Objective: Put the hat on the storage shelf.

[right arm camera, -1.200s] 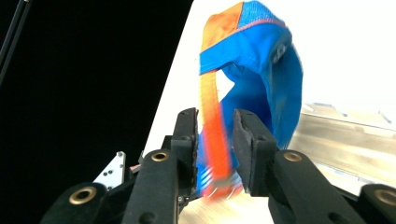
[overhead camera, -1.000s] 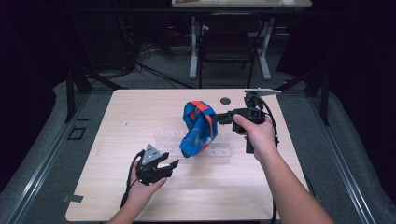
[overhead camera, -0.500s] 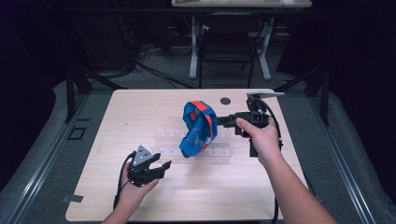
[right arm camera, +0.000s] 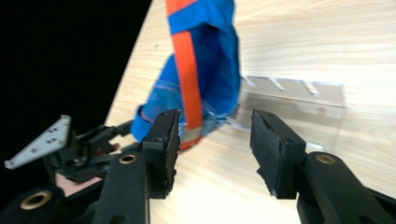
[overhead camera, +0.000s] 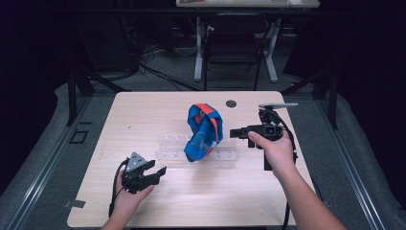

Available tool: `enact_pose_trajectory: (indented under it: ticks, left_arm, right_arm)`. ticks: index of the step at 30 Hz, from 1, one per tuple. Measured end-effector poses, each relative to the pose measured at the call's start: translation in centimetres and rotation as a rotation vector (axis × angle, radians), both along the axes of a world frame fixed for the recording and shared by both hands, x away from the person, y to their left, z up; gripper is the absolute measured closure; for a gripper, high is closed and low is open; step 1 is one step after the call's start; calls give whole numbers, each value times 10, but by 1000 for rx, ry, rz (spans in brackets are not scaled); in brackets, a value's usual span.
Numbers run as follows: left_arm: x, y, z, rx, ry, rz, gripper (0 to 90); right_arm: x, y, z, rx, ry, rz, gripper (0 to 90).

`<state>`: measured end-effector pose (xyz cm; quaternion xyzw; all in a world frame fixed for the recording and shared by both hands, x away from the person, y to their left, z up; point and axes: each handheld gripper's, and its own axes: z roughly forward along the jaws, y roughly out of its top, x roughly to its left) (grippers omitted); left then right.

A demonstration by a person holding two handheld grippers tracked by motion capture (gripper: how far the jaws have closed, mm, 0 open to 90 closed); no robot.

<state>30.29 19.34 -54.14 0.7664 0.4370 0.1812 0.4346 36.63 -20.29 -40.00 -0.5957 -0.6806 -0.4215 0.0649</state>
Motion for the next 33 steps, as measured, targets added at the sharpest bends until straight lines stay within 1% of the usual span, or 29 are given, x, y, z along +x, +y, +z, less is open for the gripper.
enact_pose_trajectory:
  ticks: [2,3,4,5,7,8,10,11,12,14,16,18,19,21,22,25,28,31,32,33]
  left_arm:
    - [1,2,-2,-2,3,5,456]
    - [1,2,-3,-4,9,3,456]
    - [2,2,-4,-2,7,5,456]
    - [2,2,-4,-2,7,5,456]
    - [2,4,-5,-1,10,5,456]
    - [2,5,-7,1,8,7,456]
    - [2,6,-8,4,12,6,456]
    - [2,6,-9,3,10,10,456]
    - [2,7,-10,2,14,8,456]
    - [3,8,-10,3,26,5,456]
    - [4,9,-11,0,16,6,455]
    - [4,11,-12,-3,18,8,453]
    - [4,11,-12,-2,21,11,453]
    - [4,13,-12,-3,24,15,453]
    - [4,15,-12,-7,27,15,453]
    - [4,17,-12,-10,21,19,453]
    - [4,18,-12,-12,24,28,453]
    - [5,20,-12,-2,32,26,453]
    - [5,20,-13,-6,26,31,453]
    - [5,21,-13,-5,26,32,453]
  right_arm:
    - [-2,-2,-2,-15,-2,3,518]
    - [-3,-2,-4,-10,-5,-2,516]
    - [-5,-4,-7,-6,-8,-1,514]
    - [-6,-4,-8,-17,-10,5,514]
    - [-6,-4,-10,-20,-14,6,512]
    - [-8,-4,-13,-32,-14,4,512]
    - [-9,-4,-14,-33,-21,2,512]
    - [-10,-5,-16,-42,-22,2,511]
    - [-12,-5,-19,-55,-26,-4,511]
    - [-13,-5,-20,-53,-30,-7,510]
    - [-15,-5,-24,-50,-29,-4,507]
    - [-17,-6,-30,-58,-15,-4,501]
    - [-17,-6,-30,-58,-15,-4,501]
    - [-18,-6,-34,-51,-6,2,495]
    - [-19,-6,-36,-48,0,-4,492]
    - [-21,-7,-43,-49,4,-3,491]
    - [-24,-7,-48,-68,-1,-1,490]
    - [-28,-7,-54,-82,0,5,486]
    - [-31,-7,-58,-96,-4,5,486]
    - [-31,-7,-58,-96,-4,5,486]
